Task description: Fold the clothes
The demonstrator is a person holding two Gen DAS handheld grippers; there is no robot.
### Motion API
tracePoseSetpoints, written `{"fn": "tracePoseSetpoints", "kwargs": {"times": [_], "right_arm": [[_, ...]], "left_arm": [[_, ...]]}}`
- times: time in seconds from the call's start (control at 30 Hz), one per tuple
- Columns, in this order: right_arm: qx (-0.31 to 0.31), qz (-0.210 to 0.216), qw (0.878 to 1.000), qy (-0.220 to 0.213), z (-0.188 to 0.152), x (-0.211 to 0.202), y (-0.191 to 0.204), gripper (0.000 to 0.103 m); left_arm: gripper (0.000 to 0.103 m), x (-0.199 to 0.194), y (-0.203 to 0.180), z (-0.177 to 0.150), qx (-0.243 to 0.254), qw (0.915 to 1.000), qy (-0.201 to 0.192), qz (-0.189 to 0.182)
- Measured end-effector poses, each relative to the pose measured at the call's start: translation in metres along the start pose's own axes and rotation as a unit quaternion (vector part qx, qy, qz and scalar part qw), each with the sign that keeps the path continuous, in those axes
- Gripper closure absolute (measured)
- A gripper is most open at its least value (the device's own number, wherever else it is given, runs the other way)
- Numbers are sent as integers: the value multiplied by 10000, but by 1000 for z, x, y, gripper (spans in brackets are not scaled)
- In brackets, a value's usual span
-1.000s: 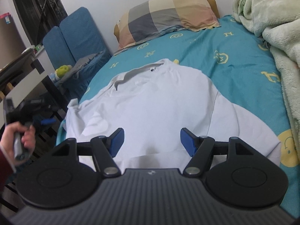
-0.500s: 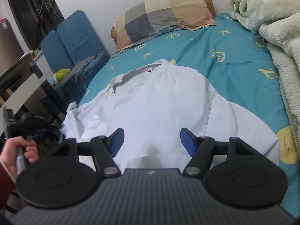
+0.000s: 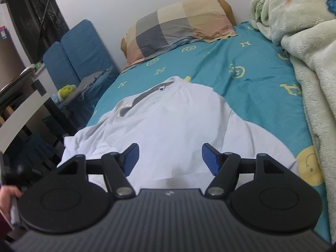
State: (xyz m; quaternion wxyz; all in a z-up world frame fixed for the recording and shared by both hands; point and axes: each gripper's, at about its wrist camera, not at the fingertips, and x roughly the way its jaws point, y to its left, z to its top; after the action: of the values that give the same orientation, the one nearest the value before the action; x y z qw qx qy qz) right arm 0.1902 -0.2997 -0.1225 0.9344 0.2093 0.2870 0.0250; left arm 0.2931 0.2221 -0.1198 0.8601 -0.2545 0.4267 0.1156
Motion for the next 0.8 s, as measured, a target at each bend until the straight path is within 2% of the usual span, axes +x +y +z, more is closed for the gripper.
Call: {"fn": "tracePoseSetpoints", "kwargs": {"times": [0.17, 0.23, 0.33, 0.47, 0.5, 0.53, 0.6, 0.73, 0.8], "right_arm": [[194, -89, 9997, -96, 7, -10, -12, 35], [294, -145, 9993, -158, 10, -17, -17, 35], [466, -170, 9984, -254, 18, -30, -27, 35], [545, -376, 9974, -286, 29, -41, -40, 35], [538, -402, 9974, -271, 32, -43, -42, 35], [516, -425, 9975, -223, 35, -44, -44, 35], [445, -462, 9979, -100, 39, -42, -48, 35], [425, -663, 9968, 137, 50, -26, -55, 35], [532, -752, 9954, 280, 57, -12, -63, 35]], "left_arm": [[98, -49, -19, -5, 446, 9972, -441, -397], [90, -73, -24, -14, 545, 9959, -529, -497], [81, -112, -31, -36, 566, 9939, -609, -721], [73, -148, -74, -73, 818, 9886, -656, -1082], [68, -157, -83, -86, 939, 9865, -681, -1152], [61, -162, -93, -97, 1053, 9846, -690, -1216], [54, -170, -109, -117, 1216, 9811, -651, -1356], [48, -172, -122, -147, 1369, 9748, -431, -1707], [46, -167, -126, -157, 1648, 9712, -364, -1680]]}}
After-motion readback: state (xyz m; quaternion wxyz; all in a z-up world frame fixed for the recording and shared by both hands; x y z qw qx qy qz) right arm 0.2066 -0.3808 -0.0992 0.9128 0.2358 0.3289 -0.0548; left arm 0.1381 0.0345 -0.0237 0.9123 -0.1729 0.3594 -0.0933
